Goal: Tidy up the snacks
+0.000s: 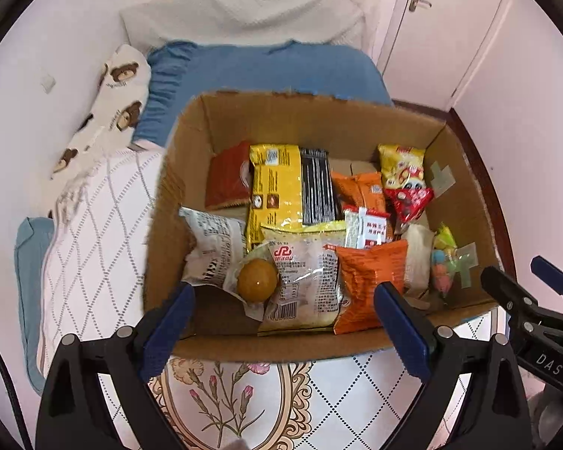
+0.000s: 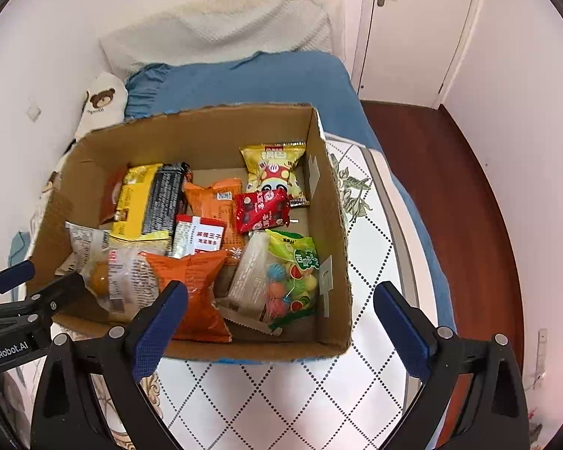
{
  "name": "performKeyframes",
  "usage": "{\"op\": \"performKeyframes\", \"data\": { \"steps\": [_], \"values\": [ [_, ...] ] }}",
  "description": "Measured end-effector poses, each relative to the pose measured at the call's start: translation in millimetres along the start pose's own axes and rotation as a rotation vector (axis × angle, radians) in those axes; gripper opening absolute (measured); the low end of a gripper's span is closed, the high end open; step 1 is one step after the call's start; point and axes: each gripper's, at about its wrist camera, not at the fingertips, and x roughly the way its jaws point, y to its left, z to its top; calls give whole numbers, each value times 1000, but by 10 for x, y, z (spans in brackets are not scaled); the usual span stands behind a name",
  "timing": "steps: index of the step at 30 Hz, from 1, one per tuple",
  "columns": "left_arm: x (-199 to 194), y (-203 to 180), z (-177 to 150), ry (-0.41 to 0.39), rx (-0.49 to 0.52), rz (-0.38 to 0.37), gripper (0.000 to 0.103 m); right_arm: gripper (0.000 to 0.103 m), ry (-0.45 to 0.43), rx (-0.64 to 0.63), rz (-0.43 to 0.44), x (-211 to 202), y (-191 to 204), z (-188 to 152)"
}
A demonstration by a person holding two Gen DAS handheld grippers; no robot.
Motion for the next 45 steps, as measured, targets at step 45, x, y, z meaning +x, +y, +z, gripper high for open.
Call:
{"op": "performKeyframes", "data": {
  "steps": [45],
  "values": [
    [-2204,-145,-1583,-398,-5,5,98,103,-426,-38,60,-2842,7,-1543]
  ]
}}
